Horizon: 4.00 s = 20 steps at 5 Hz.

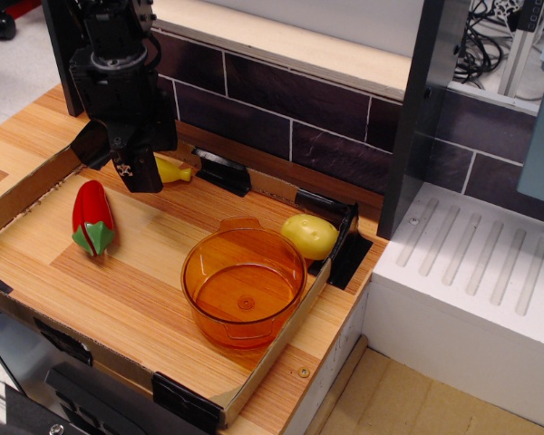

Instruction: Put banana in pot

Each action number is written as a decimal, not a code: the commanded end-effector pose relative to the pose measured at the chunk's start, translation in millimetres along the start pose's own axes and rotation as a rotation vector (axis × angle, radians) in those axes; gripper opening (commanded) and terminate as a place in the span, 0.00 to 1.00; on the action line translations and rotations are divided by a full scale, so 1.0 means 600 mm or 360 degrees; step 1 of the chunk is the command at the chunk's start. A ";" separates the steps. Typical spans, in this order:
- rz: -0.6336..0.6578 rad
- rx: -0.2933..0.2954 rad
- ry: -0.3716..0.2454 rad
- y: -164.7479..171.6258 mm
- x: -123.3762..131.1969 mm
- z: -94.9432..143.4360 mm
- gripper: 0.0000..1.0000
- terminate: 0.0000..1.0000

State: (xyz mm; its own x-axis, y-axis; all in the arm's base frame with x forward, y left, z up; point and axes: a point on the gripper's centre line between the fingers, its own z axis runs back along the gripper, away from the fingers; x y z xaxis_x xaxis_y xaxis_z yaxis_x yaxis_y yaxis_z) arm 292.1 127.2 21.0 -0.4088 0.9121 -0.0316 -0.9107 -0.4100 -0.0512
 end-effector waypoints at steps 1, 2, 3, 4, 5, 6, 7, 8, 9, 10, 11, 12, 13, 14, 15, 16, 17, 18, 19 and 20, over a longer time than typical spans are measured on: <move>0.0030 -0.0061 -0.0030 -0.018 -0.004 0.003 1.00 0.00; 0.0046 -0.0022 -0.0040 -0.023 -0.009 -0.003 1.00 0.00; 0.0058 0.0010 -0.0051 -0.026 -0.011 -0.009 1.00 0.00; 0.0067 0.0012 -0.0060 -0.025 -0.013 -0.013 0.00 0.00; 0.0035 -0.0011 -0.0047 -0.021 -0.019 -0.007 0.00 0.00; -0.0082 -0.0068 -0.0045 -0.017 -0.033 0.005 0.00 0.00; -0.0287 -0.0134 0.0009 -0.005 -0.058 0.032 0.00 0.00; -0.0366 -0.0120 0.0083 0.023 -0.082 0.064 0.00 0.00; -0.0446 -0.0074 0.0154 0.061 -0.107 0.094 0.00 0.00; -0.0566 -0.0019 0.0198 0.113 -0.136 0.111 0.00 0.00; -0.0666 0.0039 0.0203 0.166 -0.152 0.111 0.00 0.00; -0.0733 0.0075 0.0178 0.196 -0.150 0.096 0.00 0.00; -0.0748 0.0095 0.0151 0.202 -0.151 0.081 0.00 0.00; -0.0744 0.0098 0.0132 0.198 -0.148 0.069 0.00 0.00; -0.0763 0.0126 0.0115 0.197 -0.149 0.063 1.00 0.00; -0.0804 0.0127 0.0129 0.198 -0.153 0.073 1.00 0.00; -0.0824 0.0101 0.0143 0.196 -0.156 0.100 1.00 0.00; -0.0896 0.0040 0.0169 0.194 -0.158 0.140 1.00 0.00; -0.0968 0.0003 0.0182 0.186 -0.152 0.175 1.00 0.00; -0.0968 0.0003 0.0182 0.186 -0.152 0.175 1.00 0.00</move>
State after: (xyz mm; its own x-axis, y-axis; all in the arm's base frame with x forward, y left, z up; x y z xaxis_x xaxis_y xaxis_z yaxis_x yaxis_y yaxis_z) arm 227.8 -7.3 109.3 0.1898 0.9751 -0.1147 -0.9815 0.1855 -0.0476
